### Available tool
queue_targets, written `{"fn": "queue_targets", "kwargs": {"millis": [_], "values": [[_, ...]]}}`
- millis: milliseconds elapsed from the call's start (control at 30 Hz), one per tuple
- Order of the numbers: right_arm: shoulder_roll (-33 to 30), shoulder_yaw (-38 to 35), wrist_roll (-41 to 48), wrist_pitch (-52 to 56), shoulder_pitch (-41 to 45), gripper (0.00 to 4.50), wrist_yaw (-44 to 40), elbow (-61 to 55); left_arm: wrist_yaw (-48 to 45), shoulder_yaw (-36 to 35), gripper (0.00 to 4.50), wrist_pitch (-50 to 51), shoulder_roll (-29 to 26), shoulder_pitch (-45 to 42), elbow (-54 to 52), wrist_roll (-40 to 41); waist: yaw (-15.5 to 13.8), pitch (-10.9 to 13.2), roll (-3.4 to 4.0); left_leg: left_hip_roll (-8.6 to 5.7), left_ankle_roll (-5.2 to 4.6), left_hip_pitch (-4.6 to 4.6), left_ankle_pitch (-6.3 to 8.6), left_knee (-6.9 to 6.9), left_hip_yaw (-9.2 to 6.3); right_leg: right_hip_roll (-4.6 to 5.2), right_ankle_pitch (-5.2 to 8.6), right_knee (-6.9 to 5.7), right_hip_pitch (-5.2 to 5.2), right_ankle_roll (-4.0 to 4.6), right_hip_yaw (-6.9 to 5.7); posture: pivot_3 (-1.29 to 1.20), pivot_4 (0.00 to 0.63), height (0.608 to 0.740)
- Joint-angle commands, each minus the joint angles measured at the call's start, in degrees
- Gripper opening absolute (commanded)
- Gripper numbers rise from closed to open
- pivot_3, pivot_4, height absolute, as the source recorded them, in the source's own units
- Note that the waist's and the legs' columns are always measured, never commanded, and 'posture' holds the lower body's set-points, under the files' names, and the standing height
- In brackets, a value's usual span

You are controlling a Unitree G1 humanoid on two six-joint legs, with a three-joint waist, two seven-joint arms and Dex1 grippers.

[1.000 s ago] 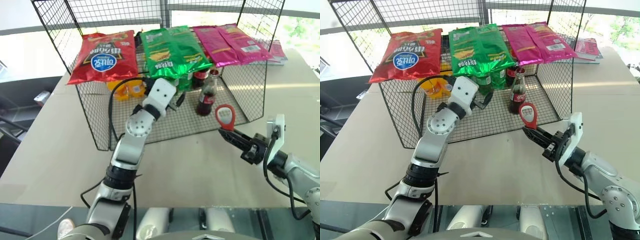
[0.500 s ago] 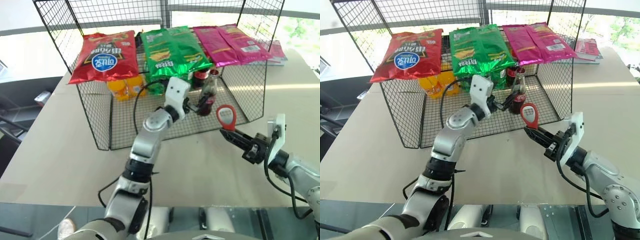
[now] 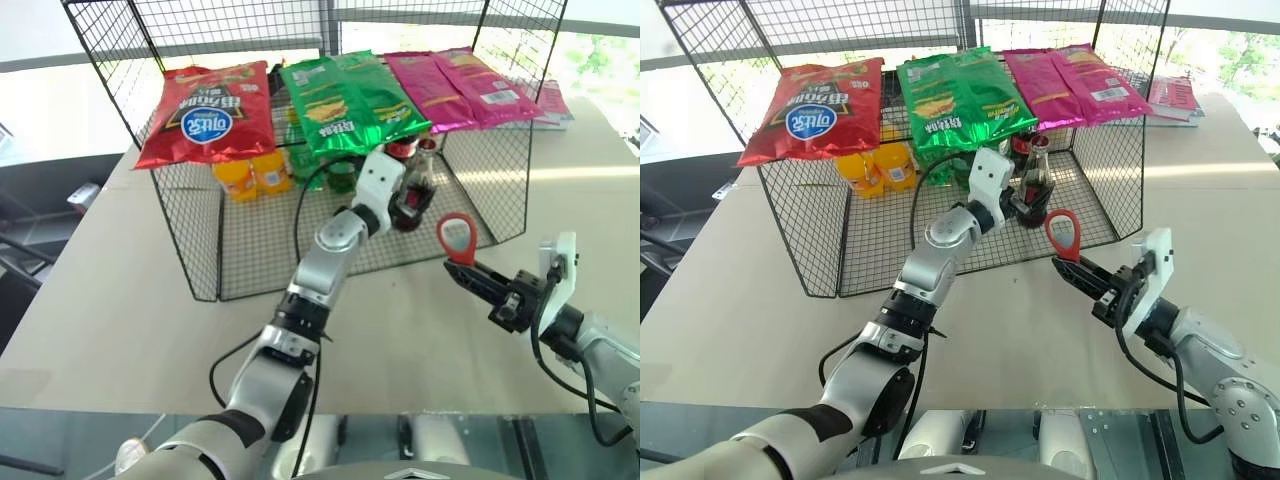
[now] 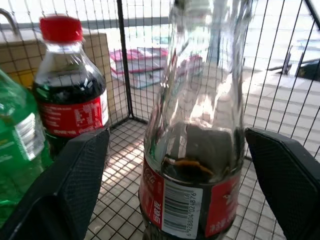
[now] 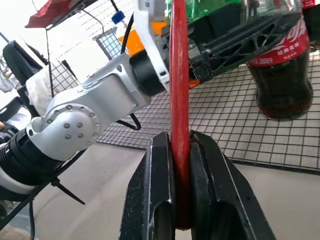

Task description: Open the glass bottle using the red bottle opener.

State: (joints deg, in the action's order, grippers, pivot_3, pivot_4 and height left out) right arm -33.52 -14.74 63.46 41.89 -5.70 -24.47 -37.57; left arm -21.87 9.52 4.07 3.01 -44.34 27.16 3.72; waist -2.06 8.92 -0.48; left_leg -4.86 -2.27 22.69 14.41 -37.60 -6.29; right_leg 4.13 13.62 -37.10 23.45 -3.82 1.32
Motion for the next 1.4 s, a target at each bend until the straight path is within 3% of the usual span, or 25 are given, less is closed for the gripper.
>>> {"fn": "queue_targets", "kwargs": {"millis": [33,233,333,367,667,767,867,1067,1267,1400], "values": [[-0.25,-2.25,1.07,-1.76,-0.51,0.00,0.19,-2.88,-0.51,-0.58,2.89,-5.35,0.66,-1.93,1.37,-0.22,0.03,0.00,-0.01,0.00,0.00,0.00,0.00,0.00,0.00,0.00,0.00,0.00,0.00,0.00,0.00,0.00,0.150,0.740],[-0.21,-1.97,0.90,-2.45,-0.99,0.00,0.42,-3.03,-2.75,-1.30,2.89,-6.56,0.76,-1.62,1.50,1.01,0.09,0.01,-0.01,0.00,0.00,0.00,0.00,0.00,0.01,0.00,0.00,-0.01,0.01,0.00,0.02,0.00,0.150,0.740],[-0.12,-1.74,0.77,-2.68,-1.01,0.00,0.45,-2.95,-2.00,-1.14,4.32,-6.98,0.58,-1.69,1.83,0.22,0.06,0.00,-0.01,0.00,0.00,0.00,0.00,0.00,0.01,0.01,0.00,-0.01,0.00,0.00,0.02,0.00,0.150,0.740],[-0.11,-1.65,0.72,-2.76,-0.98,0.00,0.44,-2.91,-1.75,-1.03,4.43,-7.08,0.52,-1.76,2.09,-0.09,0.06,0.00,-0.01,0.00,0.00,0.00,0.00,0.00,0.01,0.00,0.00,-0.01,0.00,0.00,0.02,0.00,0.150,0.740],[-0.11,-1.21,0.38,-3.34,-0.88,0.00,0.36,-2.58,-2.56,-0.40,4.43,-9.22,0.18,-2.30,3.51,-1.45,0.07,0.00,-0.01,0.00,0.00,0.00,0.00,0.00,0.01,0.00,0.00,-0.02,0.00,0.00,0.01,0.00,0.150,0.740],[-0.11,-1.25,0.35,-3.41,-0.98,0.00,0.32,-2.57,-2.89,-0.99,3.69,-9.10,0.65,-2.65,3.99,-0.81,0.07,0.00,-0.01,0.00,0.00,0.00,0.00,0.00,0.01,-0.01,0.00,-0.02,0.01,0.00,0.01,0.00,0.150,0.740],[0.01,-1.11,0.20,-3.50,-0.97,0.00,0.34,-2.58,-3.09,-1.11,2.28,-9.30,0.79,-2.94,4.71,-0.84,0.08,0.00,-0.01,0.00,0.00,0.00,0.00,-0.02,0.01,-0.01,0.00,-0.02,0.00,0.00,0.01,0.00,0.150,0.740],[0.10,-0.95,-0.09,-3.64,-0.96,0.00,0.35,-2.70,-4.97,-1.13,2.28,-9.69,0.30,-2.28,3.68,-0.31,0.08,0.00,-0.01,0.00,0.00,0.00,0.00,-0.03,0.01,-0.01,0.00,-0.04,0.00,-0.01,0.01,0.00,0.150,0.740],[-0.71,-1.35,-1.14,-4.12,-1.62,0.00,-0.24,-3.68,-21.03,0.44,2.28,-0.28,-6.28,8.44,-21.85,12.26,1.39,0.00,0.01,0.03,0.00,0.10,0.00,0.01,0.03,0.00,0.00,-0.03,0.16,0.00,0.12,0.00,0.150,0.740],[-1.95,-2.31,-4.02,-5.53,-2.69,0.00,-1.44,-4.20,-25.50,0.51,2.28,6.98,-10.79,11.29,-30.52,16.81,1.18,0.00,0.02,0.04,0.00,0.09,-0.01,-0.02,0.06,0.00,0.00,-0.13,0.20,0.01,0.14,0.00,0.150,0.740]]}}
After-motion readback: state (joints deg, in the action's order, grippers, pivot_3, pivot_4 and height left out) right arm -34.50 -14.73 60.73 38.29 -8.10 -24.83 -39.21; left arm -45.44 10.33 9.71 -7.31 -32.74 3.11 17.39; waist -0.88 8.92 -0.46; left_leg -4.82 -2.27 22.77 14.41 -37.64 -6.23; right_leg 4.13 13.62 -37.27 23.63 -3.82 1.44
